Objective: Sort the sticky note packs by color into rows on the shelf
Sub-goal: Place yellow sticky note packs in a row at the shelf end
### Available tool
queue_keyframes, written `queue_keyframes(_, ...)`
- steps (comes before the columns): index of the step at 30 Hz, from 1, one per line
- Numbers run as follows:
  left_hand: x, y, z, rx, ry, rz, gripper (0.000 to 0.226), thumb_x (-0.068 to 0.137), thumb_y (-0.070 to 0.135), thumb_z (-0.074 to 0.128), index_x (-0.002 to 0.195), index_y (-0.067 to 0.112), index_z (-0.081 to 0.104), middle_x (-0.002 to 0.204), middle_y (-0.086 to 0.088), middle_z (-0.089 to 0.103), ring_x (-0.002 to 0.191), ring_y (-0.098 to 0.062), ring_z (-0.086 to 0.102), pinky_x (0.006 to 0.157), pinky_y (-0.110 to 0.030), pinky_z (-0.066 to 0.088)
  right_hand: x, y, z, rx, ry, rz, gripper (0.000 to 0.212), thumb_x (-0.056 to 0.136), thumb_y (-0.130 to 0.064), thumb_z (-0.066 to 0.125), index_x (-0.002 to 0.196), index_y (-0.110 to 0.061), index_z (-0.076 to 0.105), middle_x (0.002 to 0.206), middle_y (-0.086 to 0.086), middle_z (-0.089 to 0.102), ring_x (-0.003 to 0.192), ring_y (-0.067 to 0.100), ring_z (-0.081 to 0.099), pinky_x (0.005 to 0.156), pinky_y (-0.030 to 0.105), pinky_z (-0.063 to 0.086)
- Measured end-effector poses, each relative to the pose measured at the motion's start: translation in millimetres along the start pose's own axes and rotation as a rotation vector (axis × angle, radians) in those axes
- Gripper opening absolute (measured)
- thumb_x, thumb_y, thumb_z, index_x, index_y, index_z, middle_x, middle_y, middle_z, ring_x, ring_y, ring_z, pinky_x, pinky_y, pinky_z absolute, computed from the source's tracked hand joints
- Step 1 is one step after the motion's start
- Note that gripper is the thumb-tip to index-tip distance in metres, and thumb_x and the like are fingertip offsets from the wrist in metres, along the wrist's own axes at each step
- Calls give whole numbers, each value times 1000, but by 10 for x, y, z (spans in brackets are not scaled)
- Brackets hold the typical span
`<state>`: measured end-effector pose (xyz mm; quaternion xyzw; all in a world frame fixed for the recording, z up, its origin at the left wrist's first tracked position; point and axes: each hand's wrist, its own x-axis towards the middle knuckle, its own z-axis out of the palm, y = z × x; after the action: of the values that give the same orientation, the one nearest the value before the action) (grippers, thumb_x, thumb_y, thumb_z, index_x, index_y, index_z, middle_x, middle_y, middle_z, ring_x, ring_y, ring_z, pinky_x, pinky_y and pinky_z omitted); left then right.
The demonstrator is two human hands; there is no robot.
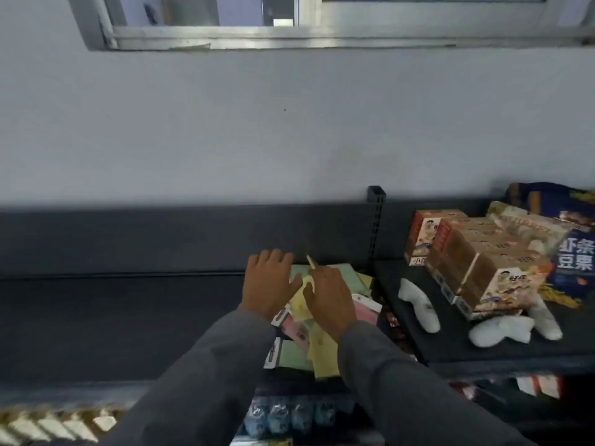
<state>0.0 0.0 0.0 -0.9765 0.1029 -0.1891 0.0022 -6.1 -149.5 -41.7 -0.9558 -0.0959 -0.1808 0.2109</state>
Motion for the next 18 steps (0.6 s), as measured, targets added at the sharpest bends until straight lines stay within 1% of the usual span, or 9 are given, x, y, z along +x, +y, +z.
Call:
queue_keyframes(3,119,28,186,12,-43,8,48,92,57,46,124,24,61,120,-3,65,111,-28,59,91,-43,43,152,65,147,-60,-46,2,26,96,-25,51,112,-15,70,145,14,48,125,37,47,98,45,44)
queue_keyframes(5,185,71,326,0,-88,-27,45,97,53,45,126,22,59,123,-4,65,116,-28,58,94,-43,42,238,121,236,-118,-114,-5,26,97,-24,48,112,-17,69,152,14,38,129,37,43,100,45,43)
queue_keyframes(7,233,115,510,-19,-157,-74,41,100,46,44,129,21,58,126,-5,65,119,-29,58,96,-43,41,310,193,374,-159,-161,-8,27,97,-23,45,113,-16,66,153,13,35,127,35,43,98,44,43)
queue_keyframes(10,253,166,754,0,-286,-106,33,103,36,42,127,19,58,125,-10,65,118,-32,58,96,-45,43,355,295,498,-159,-197,50,32,99,-28,41,120,-13,60,146,15,43,123,34,45,99,44,42)
queue_keyframes(12,240,196,872,-17,-308,-117,31,103,32,39,126,19,57,125,-13,65,117,-34,58,95,-45,44,344,339,570,-164,-202,57,38,100,-28,38,129,-11,56,145,16,45,125,34,45,102,44,42)
queue_keyframes(14,241,209,948,-54,-285,-119,30,104,30,39,127,18,54,125,-14,65,116,-34,58,93,-44,45,338,367,615,-190,-175,58,40,101,-24,40,133,-6,55,145,18,45,126,34,47,102,44,43)
queue_keyframes(16,258,203,971,-140,-275,-131,33,106,31,39,133,18,51,127,-14,62,118,-33,56,95,-44,44,361,392,619,-183,-119,72,40,100,-19,42,135,-4,54,142,17,49,122,32,50,100,42,45)
queue_keyframes(18,300,174,973,-288,-234,-164,38,105,31,45,140,17,50,131,-15,58,121,-35,53,99,-44,44,405,435,570,-81,-75,90,42,99,-12,42,140,-7,49,133,14,53,115,30,53,97,41,47)
